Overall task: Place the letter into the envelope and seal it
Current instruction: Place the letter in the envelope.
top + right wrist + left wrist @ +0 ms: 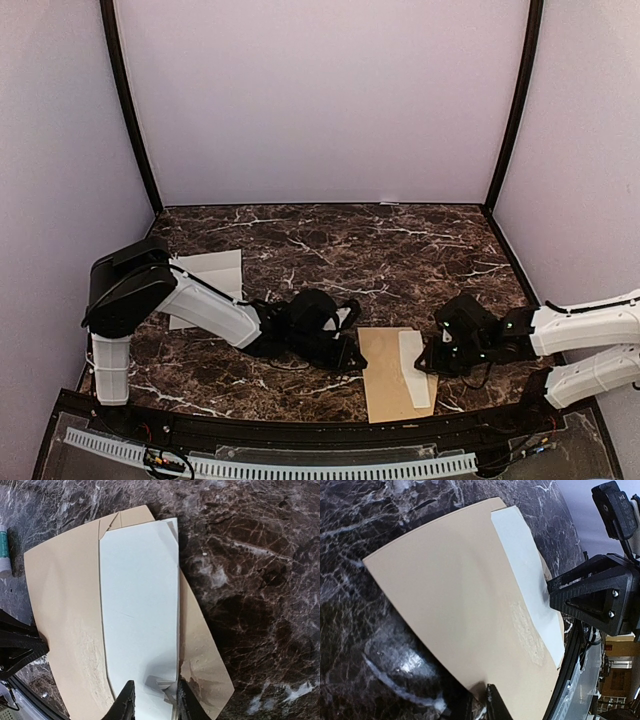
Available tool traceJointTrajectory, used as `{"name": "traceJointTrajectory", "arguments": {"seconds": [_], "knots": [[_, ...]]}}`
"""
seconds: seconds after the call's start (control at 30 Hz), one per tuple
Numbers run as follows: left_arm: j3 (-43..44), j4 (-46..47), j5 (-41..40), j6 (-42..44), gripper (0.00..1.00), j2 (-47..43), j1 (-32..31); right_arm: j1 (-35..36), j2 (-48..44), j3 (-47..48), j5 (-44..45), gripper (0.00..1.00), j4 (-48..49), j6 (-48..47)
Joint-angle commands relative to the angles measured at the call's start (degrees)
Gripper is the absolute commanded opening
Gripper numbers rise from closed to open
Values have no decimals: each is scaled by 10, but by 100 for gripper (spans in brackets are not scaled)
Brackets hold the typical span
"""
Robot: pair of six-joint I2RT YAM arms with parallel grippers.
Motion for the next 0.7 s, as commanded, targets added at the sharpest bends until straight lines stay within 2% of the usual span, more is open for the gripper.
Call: {"name": "traceJointTrajectory", "arguments": {"seconds": [0.0, 0.67], "knots": [[-3, -23, 3, 2, 8, 15, -2, 1, 13, 0, -9, 25, 27, -11], [8, -20, 11, 3, 6, 22, -2, 2, 77, 36, -50, 21, 77, -70]]}}
